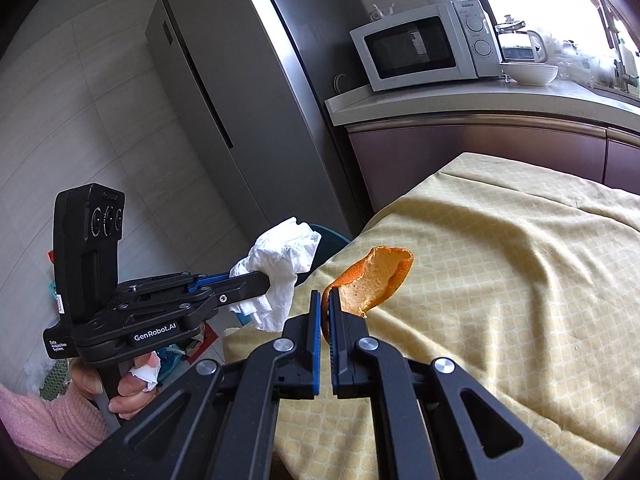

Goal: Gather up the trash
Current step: 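Lift the tissue and orange peel and carry both toward the teal bin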

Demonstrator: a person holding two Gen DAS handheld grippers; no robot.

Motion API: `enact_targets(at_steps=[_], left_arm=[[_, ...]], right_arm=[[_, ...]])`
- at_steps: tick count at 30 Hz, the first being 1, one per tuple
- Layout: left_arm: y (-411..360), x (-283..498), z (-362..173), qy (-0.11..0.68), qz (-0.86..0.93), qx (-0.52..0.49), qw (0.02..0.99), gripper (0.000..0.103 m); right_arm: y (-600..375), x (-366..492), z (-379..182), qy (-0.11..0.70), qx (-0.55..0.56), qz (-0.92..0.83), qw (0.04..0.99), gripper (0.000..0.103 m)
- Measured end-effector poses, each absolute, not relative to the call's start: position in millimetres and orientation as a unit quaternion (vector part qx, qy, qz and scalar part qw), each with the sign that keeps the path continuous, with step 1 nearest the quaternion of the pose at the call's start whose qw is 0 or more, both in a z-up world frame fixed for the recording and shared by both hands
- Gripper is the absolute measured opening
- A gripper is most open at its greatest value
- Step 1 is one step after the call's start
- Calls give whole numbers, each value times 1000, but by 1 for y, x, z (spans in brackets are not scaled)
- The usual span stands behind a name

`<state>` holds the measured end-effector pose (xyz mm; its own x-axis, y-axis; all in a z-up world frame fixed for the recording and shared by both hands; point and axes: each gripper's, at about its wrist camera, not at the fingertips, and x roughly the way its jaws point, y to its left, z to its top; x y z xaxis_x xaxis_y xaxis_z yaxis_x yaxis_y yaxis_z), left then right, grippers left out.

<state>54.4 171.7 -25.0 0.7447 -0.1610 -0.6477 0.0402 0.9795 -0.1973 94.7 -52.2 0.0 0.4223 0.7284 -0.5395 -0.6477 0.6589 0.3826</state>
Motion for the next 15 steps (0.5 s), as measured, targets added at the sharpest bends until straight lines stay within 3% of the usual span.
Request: enact_targets(at_steps=[15], left_arm=[[185,50,-25,351,-32,-92,931,14]], right_arm=[[-35,99,2,346,48,428,834,3]])
